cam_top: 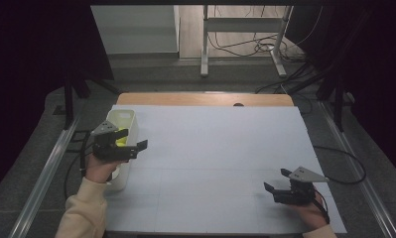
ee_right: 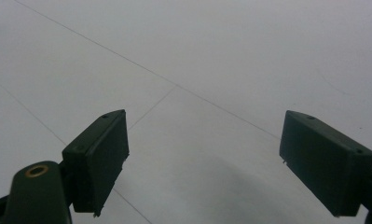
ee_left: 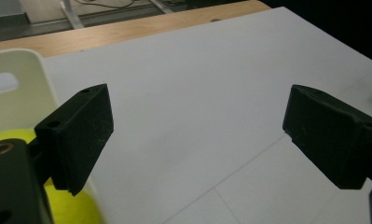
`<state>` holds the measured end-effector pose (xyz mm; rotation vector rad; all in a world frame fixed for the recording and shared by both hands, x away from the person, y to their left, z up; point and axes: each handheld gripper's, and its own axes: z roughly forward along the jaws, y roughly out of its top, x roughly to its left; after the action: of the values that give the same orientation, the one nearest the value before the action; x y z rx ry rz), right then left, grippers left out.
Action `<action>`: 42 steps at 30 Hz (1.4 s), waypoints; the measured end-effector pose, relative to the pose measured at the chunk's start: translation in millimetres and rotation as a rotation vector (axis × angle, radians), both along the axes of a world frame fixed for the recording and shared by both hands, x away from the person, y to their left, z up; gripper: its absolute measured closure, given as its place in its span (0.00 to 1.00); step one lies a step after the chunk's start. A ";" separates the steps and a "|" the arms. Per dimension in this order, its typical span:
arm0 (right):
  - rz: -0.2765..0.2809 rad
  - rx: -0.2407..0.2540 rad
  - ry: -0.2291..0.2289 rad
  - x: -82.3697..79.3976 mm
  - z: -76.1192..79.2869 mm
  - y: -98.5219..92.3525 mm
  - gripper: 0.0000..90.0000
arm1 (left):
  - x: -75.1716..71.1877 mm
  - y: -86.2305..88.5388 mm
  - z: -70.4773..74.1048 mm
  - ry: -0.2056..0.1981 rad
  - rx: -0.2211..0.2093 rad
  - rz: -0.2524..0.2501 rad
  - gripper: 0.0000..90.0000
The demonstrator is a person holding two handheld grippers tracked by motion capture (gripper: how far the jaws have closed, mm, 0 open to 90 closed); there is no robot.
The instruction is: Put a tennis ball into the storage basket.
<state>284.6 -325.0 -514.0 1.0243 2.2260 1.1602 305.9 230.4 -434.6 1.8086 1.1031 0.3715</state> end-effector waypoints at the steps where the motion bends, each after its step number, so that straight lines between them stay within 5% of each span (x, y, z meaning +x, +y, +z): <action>1: 0.003 -0.002 -0.002 0.5 0.0 0.3 0.18 | -3.0 -2.0 -1.6 -0.011 0.005 -0.003 0.10; 19: 0.038 0.006 -0.011 2.4 1.4 7.9 0.18 | -29.2 -45.2 -25.1 -0.020 0.002 -0.122 0.10; 30: 0.061 0.026 -0.009 -5.0 3.6 13.9 0.18 | -52.5 -64.0 -52.3 0.039 0.011 -0.190 0.11; 42: 0.068 0.024 -0.001 -6.2 2.7 15.4 0.18 | -62.8 -60.1 -73.3 0.069 0.083 -0.170 0.11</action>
<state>278.4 -309.7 -511.3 0.9637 2.2671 1.2185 243.1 170.3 -507.9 1.9853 0.9845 0.2589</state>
